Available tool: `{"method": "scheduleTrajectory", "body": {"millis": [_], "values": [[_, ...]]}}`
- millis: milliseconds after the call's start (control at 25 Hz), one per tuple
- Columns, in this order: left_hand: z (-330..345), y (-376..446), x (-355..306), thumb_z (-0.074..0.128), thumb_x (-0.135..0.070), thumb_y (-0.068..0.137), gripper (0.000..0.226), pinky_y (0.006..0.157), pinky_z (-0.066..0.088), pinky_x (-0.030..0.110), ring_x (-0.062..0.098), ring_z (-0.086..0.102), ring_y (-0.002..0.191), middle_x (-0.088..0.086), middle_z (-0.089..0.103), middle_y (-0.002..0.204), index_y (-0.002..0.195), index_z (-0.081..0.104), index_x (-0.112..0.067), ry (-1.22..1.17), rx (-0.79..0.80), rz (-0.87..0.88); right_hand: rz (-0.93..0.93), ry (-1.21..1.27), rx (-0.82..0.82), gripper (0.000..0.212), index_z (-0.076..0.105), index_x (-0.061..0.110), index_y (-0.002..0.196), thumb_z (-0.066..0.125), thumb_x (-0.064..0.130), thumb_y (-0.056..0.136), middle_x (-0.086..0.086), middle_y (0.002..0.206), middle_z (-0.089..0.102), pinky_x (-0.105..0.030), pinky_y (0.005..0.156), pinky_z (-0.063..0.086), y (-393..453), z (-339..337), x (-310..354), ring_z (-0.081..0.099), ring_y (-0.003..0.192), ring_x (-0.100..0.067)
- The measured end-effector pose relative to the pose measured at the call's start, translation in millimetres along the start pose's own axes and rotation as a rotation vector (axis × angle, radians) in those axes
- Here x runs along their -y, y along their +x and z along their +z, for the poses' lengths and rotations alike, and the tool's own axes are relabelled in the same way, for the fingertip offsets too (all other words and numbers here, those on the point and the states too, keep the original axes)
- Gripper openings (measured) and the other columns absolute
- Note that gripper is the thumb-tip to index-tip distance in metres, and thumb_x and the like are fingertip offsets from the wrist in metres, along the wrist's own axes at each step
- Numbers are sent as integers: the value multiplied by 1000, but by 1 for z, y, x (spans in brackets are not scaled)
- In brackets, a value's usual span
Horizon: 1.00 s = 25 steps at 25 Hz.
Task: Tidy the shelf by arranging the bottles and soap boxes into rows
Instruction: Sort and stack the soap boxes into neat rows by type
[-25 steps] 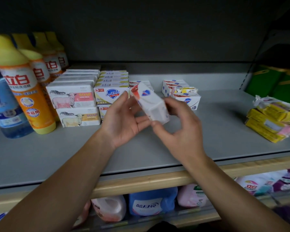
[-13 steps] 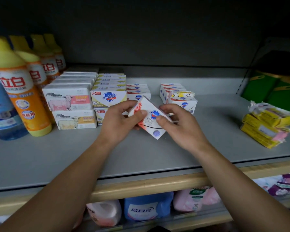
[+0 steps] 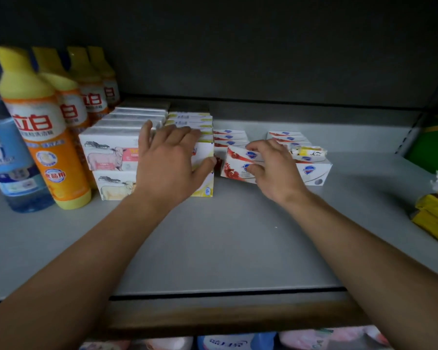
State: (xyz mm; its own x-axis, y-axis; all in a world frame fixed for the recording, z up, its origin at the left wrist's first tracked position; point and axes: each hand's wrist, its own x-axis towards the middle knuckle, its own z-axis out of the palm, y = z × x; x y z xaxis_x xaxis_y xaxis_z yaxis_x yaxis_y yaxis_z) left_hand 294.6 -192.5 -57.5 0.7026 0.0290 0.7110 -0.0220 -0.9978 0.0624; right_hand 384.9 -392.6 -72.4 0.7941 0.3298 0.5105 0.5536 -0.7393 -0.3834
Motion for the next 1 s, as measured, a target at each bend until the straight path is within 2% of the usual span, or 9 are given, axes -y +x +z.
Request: {"method": "scheduleTrajectory", "body": {"millis": [120, 240, 400, 520, 680, 840, 1000], "values": [[13, -2, 5, 47, -58, 87, 57, 117, 13, 49, 27, 53, 120, 1, 63, 124, 126, 60, -19, 21, -60, 17, -41, -100, -35, 40, 58, 23, 128, 64, 15, 89, -1, 129, 56, -27, 91, 26, 22, 28, 1, 44, 122, -26], [16, -2, 6, 45, -60, 87, 58, 117, 14, 48, 27, 54, 117, -1, 63, 121, 125, 61, -20, 21, -91, 8, -83, -119, -45, 37, 62, 17, 127, 61, 13, 90, -4, 126, 60, -32, 100, 34, 33, 46, 1, 44, 119, -29], [18, -1, 6, 49, -58, 86, 55, 116, 14, 47, 27, 54, 116, -1, 63, 119, 123, 62, -20, 2, -111, 1, -81, -131, -71, 35, 65, 18, 125, 60, 16, 91, -6, 122, 59, -40, 99, 38, 34, 52, -1, 46, 115, -33], [19, -1, 7, 49, -58, 86, 55, 116, 13, 46, 28, 54, 114, 0, 63, 118, 122, 62, -19, -7, -126, 4, -81, -206, 19, 39, 58, 23, 133, 56, 28, 94, -3, 130, 56, -41, 101, 37, 34, 45, 0, 44, 120, -31], [20, -1, 6, 48, -59, 85, 56, 116, 13, 45, 29, 54, 112, 1, 63, 116, 122, 61, -19, 31, -112, -3, -73, -282, 147, 57, 41, 25, 146, 49, 49, 94, -1, 144, 46, -40, 110, 28, 23, 28, 11, 35, 133, -28], [15, -1, 6, 49, -59, 86, 59, 115, 12, 47, 32, 51, 115, 4, 60, 122, 127, 56, -17, 71, -34, 14, 16, -57, 86, 54, 42, 23, 143, 49, 46, 95, -3, 145, 45, -39, 110, 29, -25, -6, 7, 37, 135, -26], [2, 2, -2, 57, -54, 85, 59, 115, 12, 50, 33, 46, 123, 7, 57, 129, 130, 53, -17, 65, 59, -29, 161, -129, 142, 47, 51, 22, 135, 47, 45, 95, -5, 140, 50, -36, 105, 36, -72, -44, -31, 42, 129, -29]]}}
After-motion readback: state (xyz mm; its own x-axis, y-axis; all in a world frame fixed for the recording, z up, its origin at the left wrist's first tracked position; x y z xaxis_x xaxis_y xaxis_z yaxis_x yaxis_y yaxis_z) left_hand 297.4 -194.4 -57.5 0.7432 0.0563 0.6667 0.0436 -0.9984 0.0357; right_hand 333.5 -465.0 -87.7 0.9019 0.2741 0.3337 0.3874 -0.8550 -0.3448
